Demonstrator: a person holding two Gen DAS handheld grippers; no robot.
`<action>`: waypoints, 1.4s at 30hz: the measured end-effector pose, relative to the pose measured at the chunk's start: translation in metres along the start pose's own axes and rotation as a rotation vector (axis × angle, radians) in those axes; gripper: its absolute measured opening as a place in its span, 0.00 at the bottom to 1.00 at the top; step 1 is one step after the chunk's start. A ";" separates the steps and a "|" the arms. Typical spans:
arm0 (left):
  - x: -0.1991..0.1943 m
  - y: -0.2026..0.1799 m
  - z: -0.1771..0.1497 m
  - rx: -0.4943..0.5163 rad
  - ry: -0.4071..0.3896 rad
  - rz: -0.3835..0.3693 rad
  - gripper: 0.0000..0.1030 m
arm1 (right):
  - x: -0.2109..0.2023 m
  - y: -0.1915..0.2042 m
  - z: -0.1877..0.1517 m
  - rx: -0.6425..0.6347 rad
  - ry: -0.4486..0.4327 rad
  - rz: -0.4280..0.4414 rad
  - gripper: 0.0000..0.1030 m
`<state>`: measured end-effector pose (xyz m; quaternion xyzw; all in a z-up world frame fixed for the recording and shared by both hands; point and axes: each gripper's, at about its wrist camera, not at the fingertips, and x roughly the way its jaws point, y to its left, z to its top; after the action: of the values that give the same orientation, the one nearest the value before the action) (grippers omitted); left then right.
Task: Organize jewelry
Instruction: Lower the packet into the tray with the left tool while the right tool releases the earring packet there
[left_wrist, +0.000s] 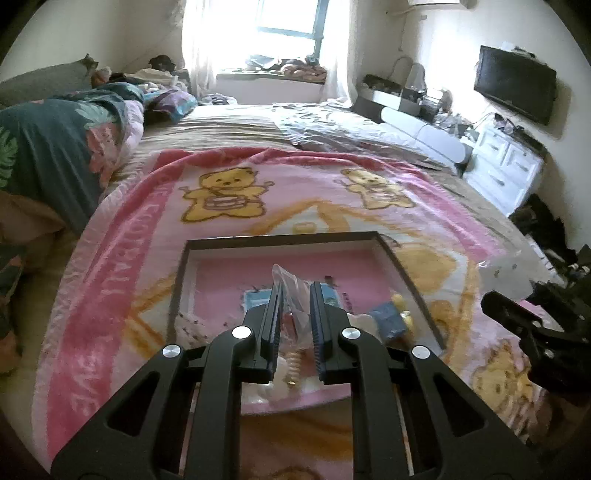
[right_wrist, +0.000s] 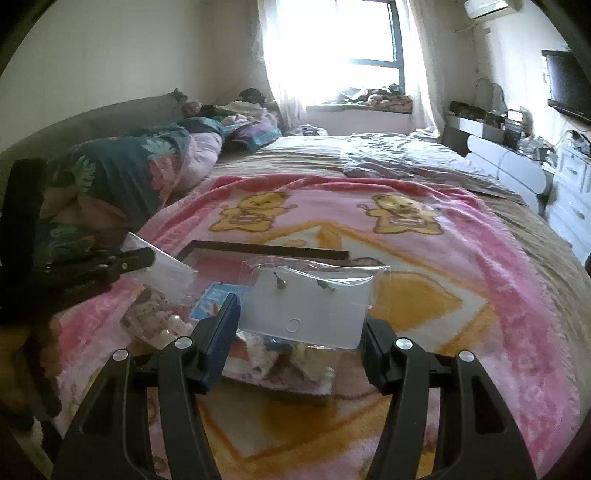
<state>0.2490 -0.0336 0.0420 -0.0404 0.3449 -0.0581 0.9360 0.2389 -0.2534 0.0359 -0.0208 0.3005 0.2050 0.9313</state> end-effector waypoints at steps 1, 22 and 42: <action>0.003 0.002 0.001 0.001 0.002 0.006 0.08 | 0.005 0.003 0.002 -0.006 0.005 0.004 0.57; 0.055 0.040 -0.017 -0.062 0.102 0.056 0.09 | 0.092 0.057 -0.028 -0.096 0.189 0.127 0.57; 0.038 0.038 -0.027 -0.067 0.115 0.029 0.38 | 0.047 0.050 -0.035 -0.049 0.139 0.075 0.95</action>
<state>0.2635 -0.0018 -0.0070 -0.0631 0.4003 -0.0351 0.9135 0.2346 -0.1956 -0.0156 -0.0465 0.3597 0.2453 0.8990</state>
